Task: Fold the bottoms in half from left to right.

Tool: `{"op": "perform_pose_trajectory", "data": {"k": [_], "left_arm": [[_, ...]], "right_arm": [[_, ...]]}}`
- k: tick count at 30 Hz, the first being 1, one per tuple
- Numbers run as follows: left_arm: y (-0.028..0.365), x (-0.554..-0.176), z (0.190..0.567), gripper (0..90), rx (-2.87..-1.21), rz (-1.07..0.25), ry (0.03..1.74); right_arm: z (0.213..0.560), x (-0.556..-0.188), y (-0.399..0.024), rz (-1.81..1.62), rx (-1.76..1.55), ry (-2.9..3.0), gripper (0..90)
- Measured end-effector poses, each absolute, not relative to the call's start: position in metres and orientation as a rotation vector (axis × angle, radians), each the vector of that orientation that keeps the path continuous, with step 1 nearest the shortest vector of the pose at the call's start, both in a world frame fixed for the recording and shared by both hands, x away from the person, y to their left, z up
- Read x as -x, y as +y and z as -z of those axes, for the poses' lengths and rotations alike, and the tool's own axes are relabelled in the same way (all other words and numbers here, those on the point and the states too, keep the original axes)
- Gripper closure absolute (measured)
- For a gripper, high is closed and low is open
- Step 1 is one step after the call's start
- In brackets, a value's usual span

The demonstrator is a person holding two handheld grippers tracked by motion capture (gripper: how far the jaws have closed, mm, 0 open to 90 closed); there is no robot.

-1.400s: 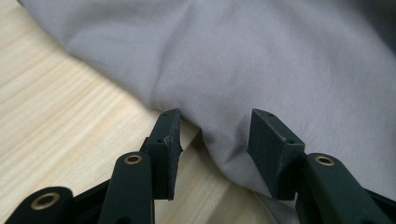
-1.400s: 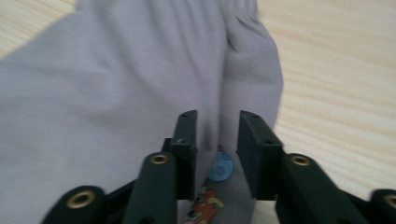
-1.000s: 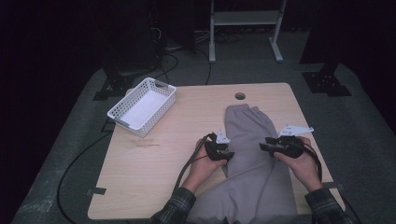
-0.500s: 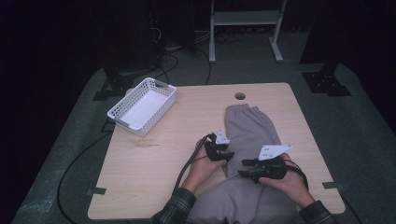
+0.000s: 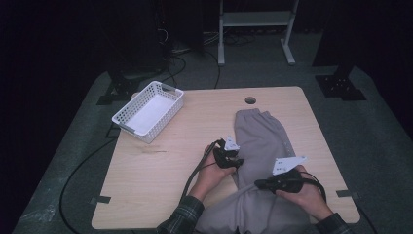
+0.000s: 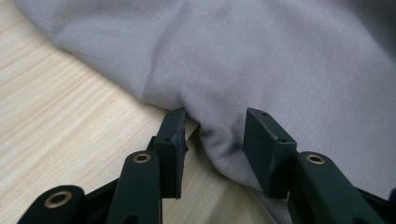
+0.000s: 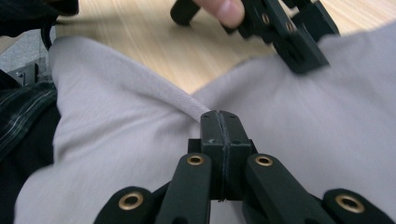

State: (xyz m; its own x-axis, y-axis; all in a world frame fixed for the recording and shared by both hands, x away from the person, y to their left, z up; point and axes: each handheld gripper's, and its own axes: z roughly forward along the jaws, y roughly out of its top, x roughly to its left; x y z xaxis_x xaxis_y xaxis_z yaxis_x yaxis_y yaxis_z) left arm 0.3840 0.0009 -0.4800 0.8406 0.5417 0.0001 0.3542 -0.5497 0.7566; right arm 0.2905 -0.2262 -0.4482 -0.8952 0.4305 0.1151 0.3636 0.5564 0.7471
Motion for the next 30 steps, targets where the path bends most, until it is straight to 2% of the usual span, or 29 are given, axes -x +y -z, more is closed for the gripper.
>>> {"op": "perform_pose_trajectory", "data": {"k": [13,20,25,30], "left_arm": [[0.001,-0.384,0.480,58.3,-2.210,-0.299,0.652],[0.001,-0.385,0.480,58.3,-2.210,-0.300,0.652],[0.002,-0.385,0.480,58.3,-2.207,-0.301,0.646],[0.002,-0.385,0.480,58.3,-2.207,-0.300,0.646]], "right_arm": [[0.457,-0.246,-0.291,-1.147,-0.864,2.693,89.4],[0.468,-0.234,-0.316,-1.061,-0.963,2.708,89.2],[0.459,-0.239,-0.317,-1.149,-0.943,2.616,71.2],[0.449,-0.259,-0.316,-1.187,-0.976,2.488,66.0]]}}
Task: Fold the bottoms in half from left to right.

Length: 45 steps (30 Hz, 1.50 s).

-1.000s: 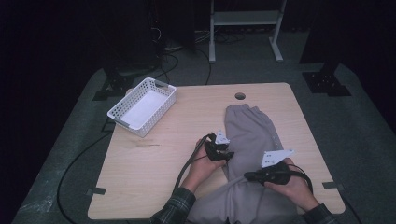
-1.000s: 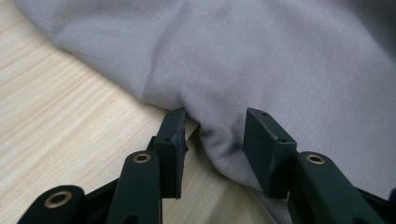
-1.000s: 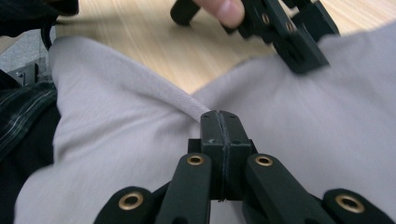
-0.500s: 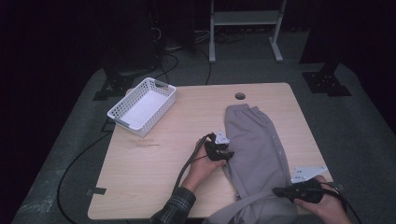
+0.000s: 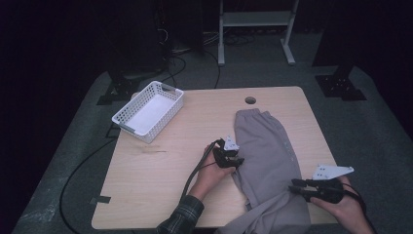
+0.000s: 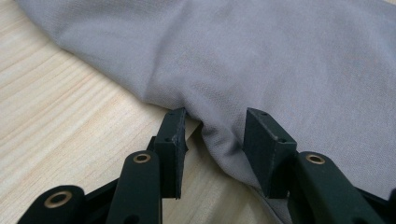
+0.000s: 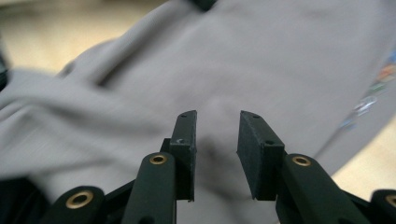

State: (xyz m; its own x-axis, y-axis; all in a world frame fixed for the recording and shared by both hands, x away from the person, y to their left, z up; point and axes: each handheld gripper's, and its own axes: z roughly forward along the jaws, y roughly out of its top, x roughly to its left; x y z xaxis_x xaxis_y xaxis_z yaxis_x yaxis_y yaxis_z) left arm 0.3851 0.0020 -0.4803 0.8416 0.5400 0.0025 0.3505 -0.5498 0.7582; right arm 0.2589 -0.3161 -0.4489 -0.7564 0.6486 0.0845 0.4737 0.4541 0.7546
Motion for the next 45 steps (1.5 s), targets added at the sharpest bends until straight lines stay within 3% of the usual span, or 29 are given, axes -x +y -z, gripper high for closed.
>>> {"op": "perform_pose_trajectory", "data": {"k": [6,11,21,35,45], "left_arm": [[0.002,-0.385,0.480,58.3,-2.202,-0.300,0.646],[0.002,-0.384,0.481,59.0,-2.191,-0.304,0.655],[0.029,-0.390,0.481,59.1,-2.180,-0.331,0.709],[0.093,-0.413,0.479,56.6,-2.161,-0.390,0.830],[0.109,-0.427,0.479,55.7,-2.140,-0.431,0.885]], "right_arm": [[0.450,-0.298,-0.316,-1.148,-1.076,2.350,58.6],[0.466,-0.330,-0.315,-1.030,-1.161,2.306,60.4],[0.478,-0.352,-0.302,-1.029,-1.196,2.333,62.5],[0.478,-0.396,-0.240,-1.059,-1.120,2.370,63.4],[0.481,-0.420,-0.219,-1.103,-1.126,2.347,62.6]]}}
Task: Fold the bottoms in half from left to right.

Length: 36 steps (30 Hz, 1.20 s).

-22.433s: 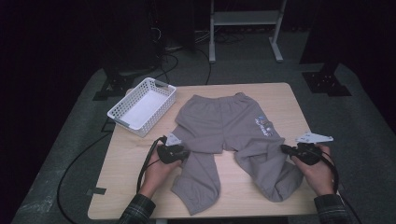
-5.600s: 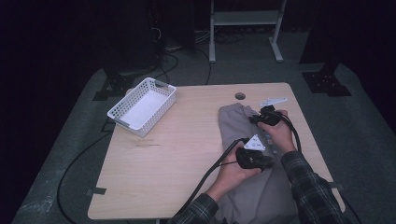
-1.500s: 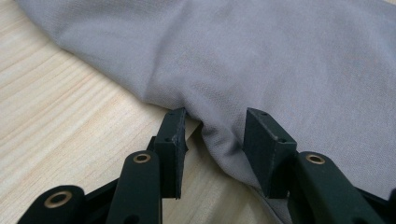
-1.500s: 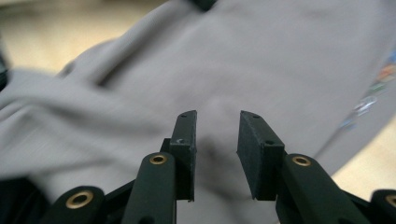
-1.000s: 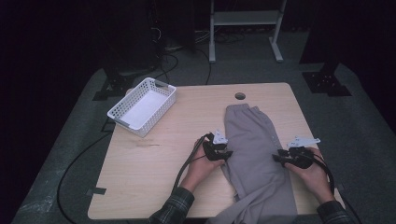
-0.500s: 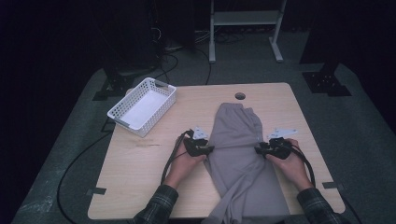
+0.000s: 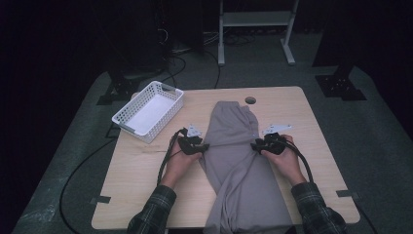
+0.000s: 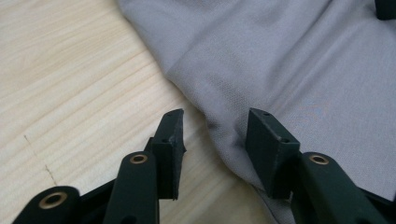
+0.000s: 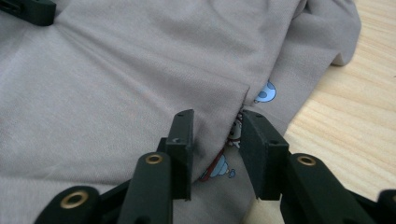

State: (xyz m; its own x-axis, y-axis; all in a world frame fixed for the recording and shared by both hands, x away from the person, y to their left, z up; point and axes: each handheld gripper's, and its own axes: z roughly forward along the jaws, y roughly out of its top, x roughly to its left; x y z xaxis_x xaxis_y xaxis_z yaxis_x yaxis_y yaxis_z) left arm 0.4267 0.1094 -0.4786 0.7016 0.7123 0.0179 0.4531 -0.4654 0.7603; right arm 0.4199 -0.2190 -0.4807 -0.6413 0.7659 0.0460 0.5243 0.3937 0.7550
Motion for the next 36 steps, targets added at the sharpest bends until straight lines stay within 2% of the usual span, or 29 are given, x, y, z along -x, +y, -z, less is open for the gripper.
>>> {"op": "perform_pose_trajectory", "data": {"k": [6,11,18,24,36], "left_arm": [[0.117,-0.408,0.465,55.4,-2.036,-0.385,0.880],[0.119,-0.386,0.459,54.4,-2.084,-0.392,0.842],[0.114,-0.367,0.471,53.5,-2.159,-0.397,0.819],[0.111,-0.368,0.476,53.8,-2.187,-0.411,0.815],[0.114,-0.368,0.479,54.9,-2.158,-0.386,0.819]], "right_arm": [[0.464,-0.404,-0.222,-1.170,-1.091,2.330,57.9],[0.447,-0.378,-0.214,-1.237,-0.975,2.400,55.0],[0.437,-0.333,-0.181,-1.350,-0.729,2.527,50.4],[0.437,-0.306,-0.152,-1.380,-0.515,2.626,48.2],[0.451,-0.278,-0.112,-1.339,-0.253,2.760,45.6]]}}
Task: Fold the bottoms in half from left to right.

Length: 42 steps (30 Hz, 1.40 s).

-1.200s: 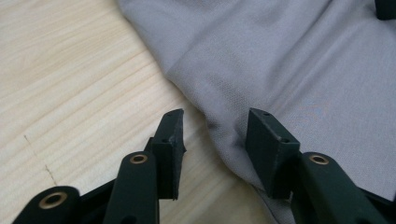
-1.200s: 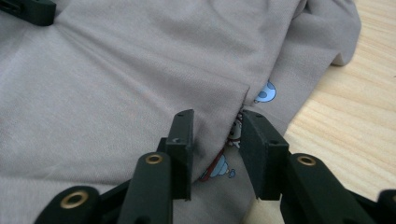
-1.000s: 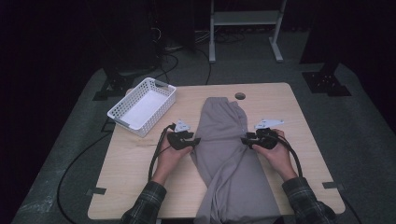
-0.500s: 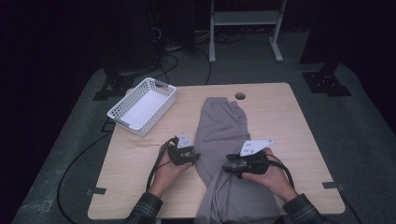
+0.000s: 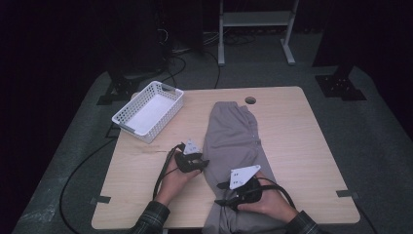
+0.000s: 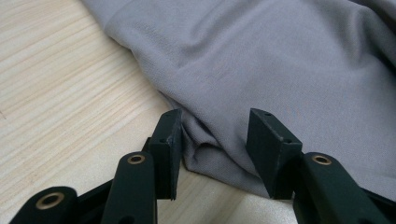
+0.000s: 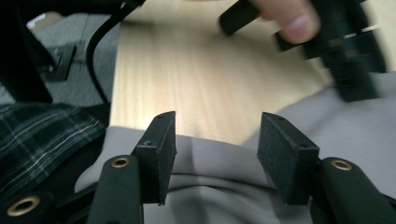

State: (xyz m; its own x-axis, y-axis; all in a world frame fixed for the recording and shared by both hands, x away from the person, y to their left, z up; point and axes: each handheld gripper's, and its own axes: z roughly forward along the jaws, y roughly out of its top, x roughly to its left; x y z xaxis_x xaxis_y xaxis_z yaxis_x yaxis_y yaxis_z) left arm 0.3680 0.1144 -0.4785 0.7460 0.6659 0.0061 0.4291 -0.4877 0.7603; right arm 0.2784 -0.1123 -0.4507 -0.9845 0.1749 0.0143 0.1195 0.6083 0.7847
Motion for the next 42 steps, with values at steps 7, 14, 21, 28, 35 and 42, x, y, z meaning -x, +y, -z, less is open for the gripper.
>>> {"op": "perform_pose_trajectory", "data": {"k": [7,14,21,28,35,42], "left_arm": [[0.114,-0.368,0.478,54.9,-2.160,-0.396,0.811],[0.114,-0.368,0.479,55.0,-2.158,-0.394,0.810],[0.114,-0.368,0.479,55.1,-2.153,-0.390,0.814],[0.114,-0.368,0.479,55.1,-2.152,-0.394,0.808],[0.114,-0.369,0.480,55.0,-2.152,-0.391,0.808],[0.114,-0.369,0.480,55.1,-2.154,-0.394,0.807]], "right_arm": [[0.467,-0.265,-0.092,-1.229,-0.140,2.836,46.8],[0.476,-0.263,-0.090,-1.195,-0.129,2.876,57.9],[0.477,-0.262,-0.092,-1.236,-0.147,2.918,87.5],[0.466,-0.262,-0.098,-1.236,-0.227,2.892,88.9],[0.446,-0.266,-0.137,-1.322,-0.363,2.794,89.1],[0.441,-0.258,-0.183,-1.310,-0.491,2.737,89.1]]}}
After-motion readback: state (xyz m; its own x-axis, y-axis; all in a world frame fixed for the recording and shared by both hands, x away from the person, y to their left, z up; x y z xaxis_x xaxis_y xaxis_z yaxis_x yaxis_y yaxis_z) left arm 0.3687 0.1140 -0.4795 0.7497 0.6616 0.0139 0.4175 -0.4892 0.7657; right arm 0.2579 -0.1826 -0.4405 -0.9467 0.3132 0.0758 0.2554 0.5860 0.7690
